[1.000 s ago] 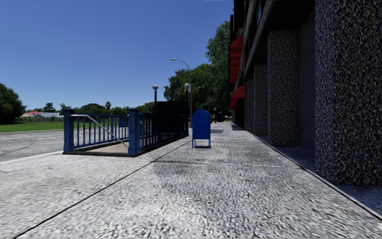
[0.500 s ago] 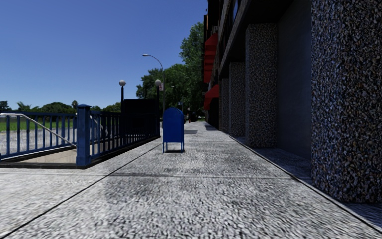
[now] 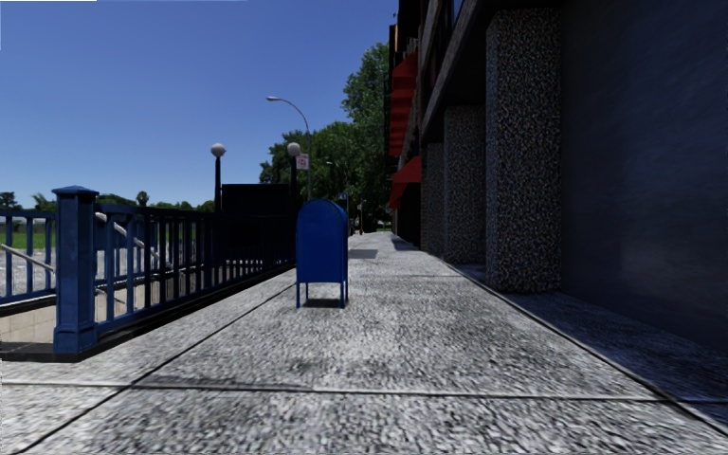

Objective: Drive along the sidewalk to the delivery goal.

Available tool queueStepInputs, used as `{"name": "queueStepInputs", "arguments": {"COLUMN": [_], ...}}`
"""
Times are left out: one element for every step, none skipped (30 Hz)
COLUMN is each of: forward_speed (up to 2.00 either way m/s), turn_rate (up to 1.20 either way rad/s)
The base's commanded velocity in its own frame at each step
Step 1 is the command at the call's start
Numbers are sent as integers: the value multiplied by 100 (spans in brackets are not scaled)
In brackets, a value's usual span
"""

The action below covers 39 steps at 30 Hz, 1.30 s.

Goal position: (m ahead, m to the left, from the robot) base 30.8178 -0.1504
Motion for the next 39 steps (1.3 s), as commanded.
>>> {"name": "queueStepInputs", "arguments": {"forward_speed": [200, 200, 200, 200, 200, 200, 200, 200, 200, 200, 200, 200, 200, 200, 200, 200, 200, 200, 200, 200, 200, 200, 200, 200, 200, 200, 200, 200, 200, 200, 200, 200, 200, 200, 200, 200, 200, 200, 200], "turn_rate": [-12, -12, -24, -29, -31, -31, -34, -36, -39, -39, -41, -44, -44, -46, -46, -47, -47, -47, -47, -47, -47, -47, -47, -47, -47, -31, -31, 0, 0, 0, 0, 0, 0, 0, 0, 0, 0, 0, 0]}}
